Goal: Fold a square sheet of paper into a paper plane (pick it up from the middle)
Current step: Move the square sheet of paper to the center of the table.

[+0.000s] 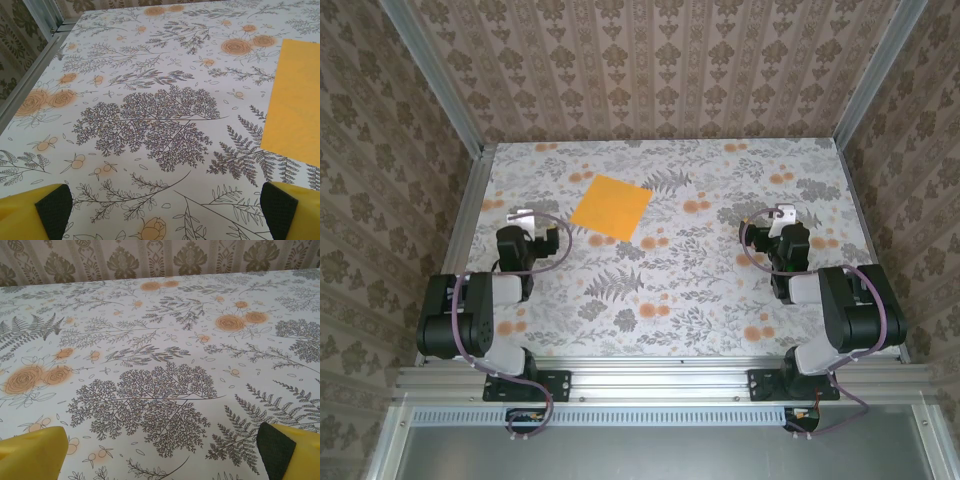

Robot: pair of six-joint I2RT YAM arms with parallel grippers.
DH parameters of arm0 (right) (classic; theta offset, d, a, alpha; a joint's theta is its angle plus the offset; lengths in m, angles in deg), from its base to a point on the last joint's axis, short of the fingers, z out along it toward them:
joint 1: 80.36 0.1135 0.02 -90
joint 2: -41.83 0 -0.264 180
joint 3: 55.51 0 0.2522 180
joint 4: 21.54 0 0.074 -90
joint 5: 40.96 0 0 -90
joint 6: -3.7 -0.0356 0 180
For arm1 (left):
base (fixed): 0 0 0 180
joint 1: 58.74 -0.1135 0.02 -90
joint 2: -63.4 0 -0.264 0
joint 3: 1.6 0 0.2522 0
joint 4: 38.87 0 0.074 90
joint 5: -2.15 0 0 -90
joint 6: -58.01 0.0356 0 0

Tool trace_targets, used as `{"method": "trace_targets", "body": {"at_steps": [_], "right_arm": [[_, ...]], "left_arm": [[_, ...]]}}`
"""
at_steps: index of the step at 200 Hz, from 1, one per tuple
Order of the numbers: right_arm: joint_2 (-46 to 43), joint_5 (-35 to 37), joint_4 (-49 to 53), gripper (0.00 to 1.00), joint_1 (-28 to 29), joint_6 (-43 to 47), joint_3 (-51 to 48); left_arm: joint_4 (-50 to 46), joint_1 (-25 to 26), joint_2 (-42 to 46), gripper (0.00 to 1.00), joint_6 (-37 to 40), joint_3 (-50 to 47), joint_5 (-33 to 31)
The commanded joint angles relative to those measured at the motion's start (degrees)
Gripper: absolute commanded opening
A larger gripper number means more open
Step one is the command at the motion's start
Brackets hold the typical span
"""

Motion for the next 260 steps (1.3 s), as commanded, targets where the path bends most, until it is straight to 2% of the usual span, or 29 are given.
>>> {"method": "trace_targets", "body": {"at_steps": [1, 141, 157, 188, 206, 224, 240, 260], "right_arm": [[0.5, -1.3, 0.0, 1.0, -0.1, 0.4, 1.0], [0.3, -1.2, 0.0, 1.0, 0.0, 0.4, 1.0], [-0.1, -3.7, 0.2, 1.0, 0.4, 2.2, 1.1], [-6.5, 7.8, 7.1, 1.0, 5.6, 4.5, 2.0], [-11.3, 13.9, 20.1, 1.0, 9.7, 5.8, 7.2], [-13.0, 17.8, 33.0, 1.0, 13.7, 2.1, 14.6], [-12.1, 18.2, 41.0, 1.0, 17.0, -2.8, 21.0], [-9.1, 16.8, 49.6, 1.0, 20.8, -11.5, 29.8]], "left_arm": [[1.1, -0.1, -0.7, 1.0, 1.3, 1.1, -0.5], [1.1, -0.3, -0.6, 1.0, 1.2, 1.1, -0.3], [0.6, -0.1, -0.1, 1.0, 0.9, 1.2, -1.0], [-9.6, -0.1, 5.1, 1.0, -0.1, 4.7, -2.7], [-18.0, -0.2, 8.2, 1.0, -1.7, 7.6, -4.3], [-25.1, -0.1, 11.0, 1.0, -5.6, 10.1, -5.9], [-29.7, -0.2, 13.1, 1.0, -8.6, 12.3, -3.6], [-39.5, 0.1, 13.5, 1.0, -9.8, 18.1, 4.2]]}}
